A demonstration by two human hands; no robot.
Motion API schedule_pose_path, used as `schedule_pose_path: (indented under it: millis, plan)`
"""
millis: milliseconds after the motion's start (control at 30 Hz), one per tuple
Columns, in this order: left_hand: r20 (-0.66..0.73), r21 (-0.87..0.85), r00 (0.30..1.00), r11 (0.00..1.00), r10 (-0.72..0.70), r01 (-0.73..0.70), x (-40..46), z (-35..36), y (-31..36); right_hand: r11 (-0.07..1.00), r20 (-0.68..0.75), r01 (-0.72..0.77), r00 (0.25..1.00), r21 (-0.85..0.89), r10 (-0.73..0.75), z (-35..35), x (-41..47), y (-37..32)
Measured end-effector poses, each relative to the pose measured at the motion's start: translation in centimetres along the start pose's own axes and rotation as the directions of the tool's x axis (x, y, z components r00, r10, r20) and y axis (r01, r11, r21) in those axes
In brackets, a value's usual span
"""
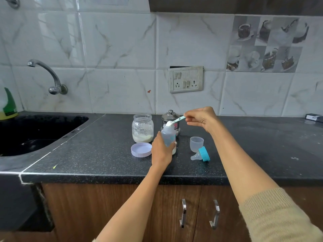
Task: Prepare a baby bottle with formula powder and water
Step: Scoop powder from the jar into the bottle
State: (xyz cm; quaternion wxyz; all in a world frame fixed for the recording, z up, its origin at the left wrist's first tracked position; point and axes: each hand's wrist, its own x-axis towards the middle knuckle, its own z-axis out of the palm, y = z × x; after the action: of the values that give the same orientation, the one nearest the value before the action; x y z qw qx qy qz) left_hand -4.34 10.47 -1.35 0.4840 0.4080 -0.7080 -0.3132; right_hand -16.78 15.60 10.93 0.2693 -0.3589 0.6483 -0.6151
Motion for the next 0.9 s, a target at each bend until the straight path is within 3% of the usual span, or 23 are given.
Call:
schedule_pose_path:
  millis: [267,500,900]
  plan:
    - [0.005,-0.005,1.0,1.0,0.002,-0.002,0.0,-0.2,-0.1,0.941,0.116,0.243,0.968,-0.235,-0.221,0.6,0.0,-1.0]
    - [-0.005,0.003,1.0,1.0,0.013,-0.013,0.2,-0.4,-0.2,0.638,0.299,0.528,0.847,-0.561,-0.439,1.4,-1.1,-1.7]
    - [0.004,0.013,1.0,1.0,-0.008,0.008,0.2,-0.7,0.2,0.466,0.39,0.653,0.744,-0.597,-0.542,2.5,-2.6,-1.8]
